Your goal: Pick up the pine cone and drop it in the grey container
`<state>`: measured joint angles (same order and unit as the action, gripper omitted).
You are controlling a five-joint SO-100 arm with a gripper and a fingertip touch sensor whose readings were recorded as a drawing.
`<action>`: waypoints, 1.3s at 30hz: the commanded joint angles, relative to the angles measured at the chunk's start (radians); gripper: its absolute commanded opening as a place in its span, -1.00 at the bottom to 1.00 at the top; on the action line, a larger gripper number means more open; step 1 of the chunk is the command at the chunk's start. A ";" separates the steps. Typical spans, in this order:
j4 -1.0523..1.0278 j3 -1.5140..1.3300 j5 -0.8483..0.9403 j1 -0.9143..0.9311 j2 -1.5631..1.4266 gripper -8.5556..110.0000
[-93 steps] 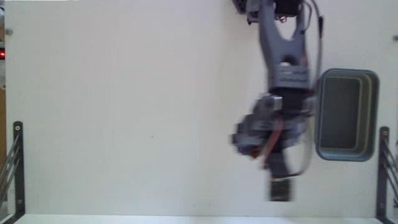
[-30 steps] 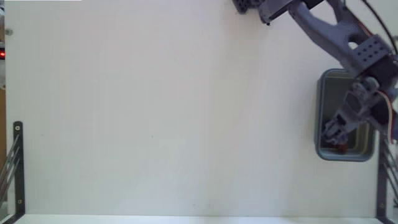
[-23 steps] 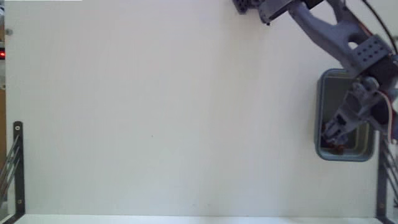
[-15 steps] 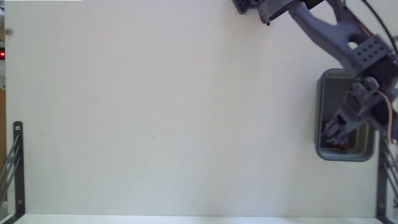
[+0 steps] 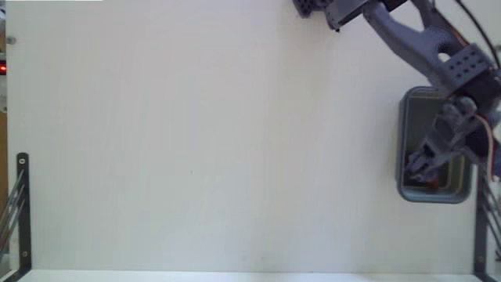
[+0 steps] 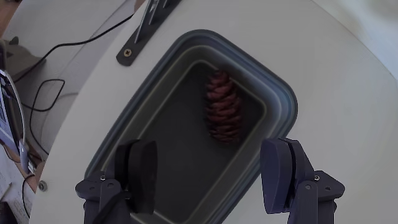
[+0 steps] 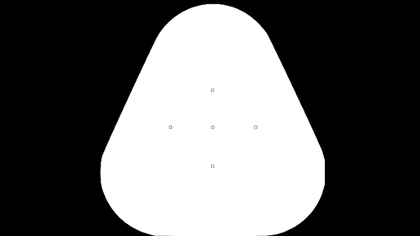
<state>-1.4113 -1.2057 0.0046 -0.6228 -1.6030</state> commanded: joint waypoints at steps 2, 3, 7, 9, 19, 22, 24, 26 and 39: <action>-0.015 -0.025 -0.005 0.032 -0.103 1.00; -0.015 -0.035 -0.005 0.040 -0.113 1.00; -0.015 -0.073 -0.005 0.069 -0.151 1.00; -0.015 -0.098 -0.005 0.088 -0.176 1.00; -0.016 -0.220 -0.005 0.182 -0.300 1.00; -0.016 -0.262 -0.005 0.214 -0.342 1.00; -0.017 -0.293 -0.005 0.238 -0.373 1.00; -0.017 -0.317 -0.005 0.257 -0.397 1.00; -0.018 -0.505 -0.005 0.401 -0.586 1.00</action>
<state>-1.4097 -1.6904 0.0015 -0.2516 -2.0954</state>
